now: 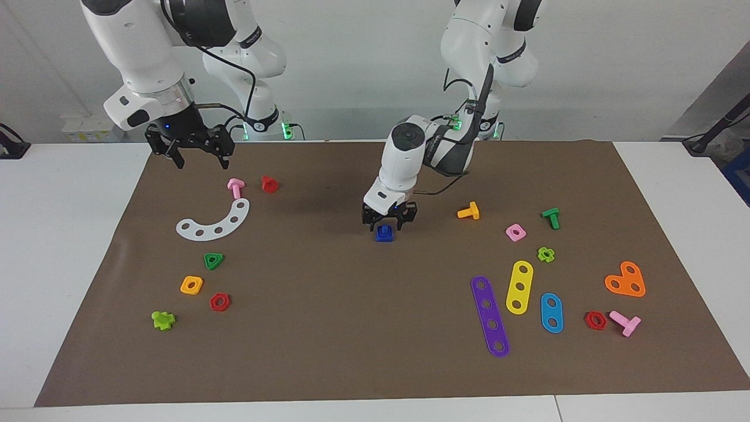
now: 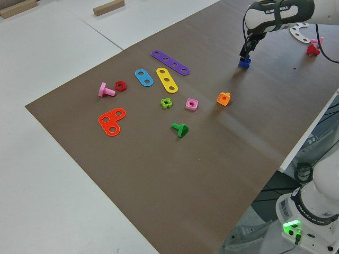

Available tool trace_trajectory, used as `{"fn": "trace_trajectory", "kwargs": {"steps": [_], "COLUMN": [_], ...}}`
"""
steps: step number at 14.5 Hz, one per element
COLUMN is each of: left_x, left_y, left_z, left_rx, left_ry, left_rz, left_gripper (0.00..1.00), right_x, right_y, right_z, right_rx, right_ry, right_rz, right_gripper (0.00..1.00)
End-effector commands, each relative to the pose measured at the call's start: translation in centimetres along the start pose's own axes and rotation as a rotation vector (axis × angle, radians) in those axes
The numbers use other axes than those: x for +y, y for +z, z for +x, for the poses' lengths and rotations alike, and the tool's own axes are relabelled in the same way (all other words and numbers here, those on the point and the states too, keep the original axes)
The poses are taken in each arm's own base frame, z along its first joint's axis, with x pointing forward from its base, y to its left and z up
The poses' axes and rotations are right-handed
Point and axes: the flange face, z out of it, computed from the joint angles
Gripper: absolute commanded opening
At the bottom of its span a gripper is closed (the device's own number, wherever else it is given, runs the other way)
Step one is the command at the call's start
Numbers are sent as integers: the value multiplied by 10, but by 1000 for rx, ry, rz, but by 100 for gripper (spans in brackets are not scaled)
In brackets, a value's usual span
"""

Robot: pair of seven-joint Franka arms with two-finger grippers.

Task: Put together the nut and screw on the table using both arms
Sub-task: 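Open the left gripper and withdraw it toward the table edge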

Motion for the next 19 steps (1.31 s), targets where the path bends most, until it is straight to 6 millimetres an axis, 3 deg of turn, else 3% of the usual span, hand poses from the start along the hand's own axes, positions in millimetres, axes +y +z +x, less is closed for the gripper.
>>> {"fn": "trace_trajectory", "kwargs": {"steps": [1,4,5,9,12,15,17,19], "left_x": [-37,-114,-144,-242,-309,-325,-325,-339], "left_y": [-69,-138,-150,-181,-195,-215,-242,-268], "left_z": [36,48,49,46,23,21,33,43], "left_rx": [-31,-84,-124,-221,-192,-139,-76,-24], "left_ry": [-27,-12,3,76,63,62,62,42], "left_rz": [33,51,64,65,65,140,161,155], "left_gripper": [100,100,100,100,100,100,100,100], "right_x": [4,4,4,4,4,4,4,5], "right_y": [0,-1,-1,-1,-1,-1,-1,-1], "right_z": [-9,-9,-9,-9,-9,-9,-9,-9], "right_rx": [-3,-1,-2,2,2,2,2,2], "right_ry": [-8,-6,-5,-8,-8,-8,-10,-10], "right_rz": [20,20,20,21,21,21,21,21], "right_gripper": [100,100,100,100,100,100,100,100]}}
